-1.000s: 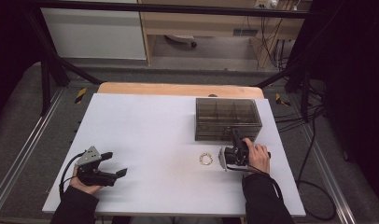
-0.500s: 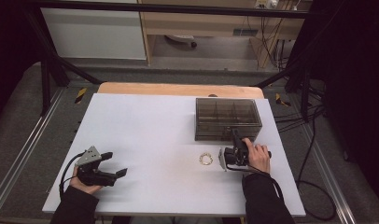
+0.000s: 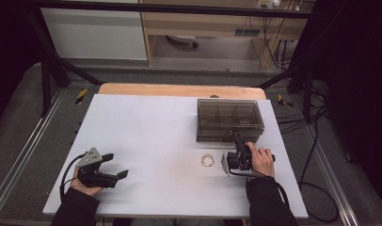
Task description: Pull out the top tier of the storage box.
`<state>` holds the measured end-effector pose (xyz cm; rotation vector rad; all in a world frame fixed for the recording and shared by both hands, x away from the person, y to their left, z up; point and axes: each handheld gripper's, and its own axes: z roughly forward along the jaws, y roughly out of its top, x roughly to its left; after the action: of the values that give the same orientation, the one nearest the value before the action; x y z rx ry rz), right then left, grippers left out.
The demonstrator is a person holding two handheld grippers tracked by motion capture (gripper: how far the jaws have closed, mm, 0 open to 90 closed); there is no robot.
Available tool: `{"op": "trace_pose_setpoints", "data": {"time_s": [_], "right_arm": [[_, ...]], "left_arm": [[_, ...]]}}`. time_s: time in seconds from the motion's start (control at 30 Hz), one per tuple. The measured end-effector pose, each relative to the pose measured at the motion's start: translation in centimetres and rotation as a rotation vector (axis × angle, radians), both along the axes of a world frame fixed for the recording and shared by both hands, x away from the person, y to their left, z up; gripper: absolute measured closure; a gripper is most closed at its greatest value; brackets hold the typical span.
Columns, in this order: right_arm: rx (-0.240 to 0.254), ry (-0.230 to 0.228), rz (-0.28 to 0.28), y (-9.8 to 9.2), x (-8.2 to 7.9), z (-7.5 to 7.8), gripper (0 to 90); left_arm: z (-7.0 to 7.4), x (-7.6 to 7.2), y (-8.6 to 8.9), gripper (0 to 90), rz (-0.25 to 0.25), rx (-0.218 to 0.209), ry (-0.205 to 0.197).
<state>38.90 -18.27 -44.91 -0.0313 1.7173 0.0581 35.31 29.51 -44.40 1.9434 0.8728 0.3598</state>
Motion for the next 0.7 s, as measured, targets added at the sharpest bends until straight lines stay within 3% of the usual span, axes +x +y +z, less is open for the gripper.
{"op": "trace_pose_setpoints", "data": {"time_s": [0.13,0.2,0.4,0.7], "right_arm": [[0.014,0.002,0.002,-0.05,-0.02,0.0,79.4],[0.038,0.003,0.009,-0.11,-0.06,0.19,67.8],[0.055,0.022,0.022,-0.28,0.12,0.38,55.0],[0.018,0.023,0.014,-0.27,0.92,-0.14,51.4]], "left_arm": [[-0.03,0.01,0.0,5.0,0.001,0.0,0.001],[-0.03,0.01,-0.01,4.9,-0.001,0.0,0.001],[-0.03,0.01,-0.04,5.0,-0.002,0.002,0.001],[-0.06,0.03,0.01,5.0,-0.001,0.001,0.002]]}}
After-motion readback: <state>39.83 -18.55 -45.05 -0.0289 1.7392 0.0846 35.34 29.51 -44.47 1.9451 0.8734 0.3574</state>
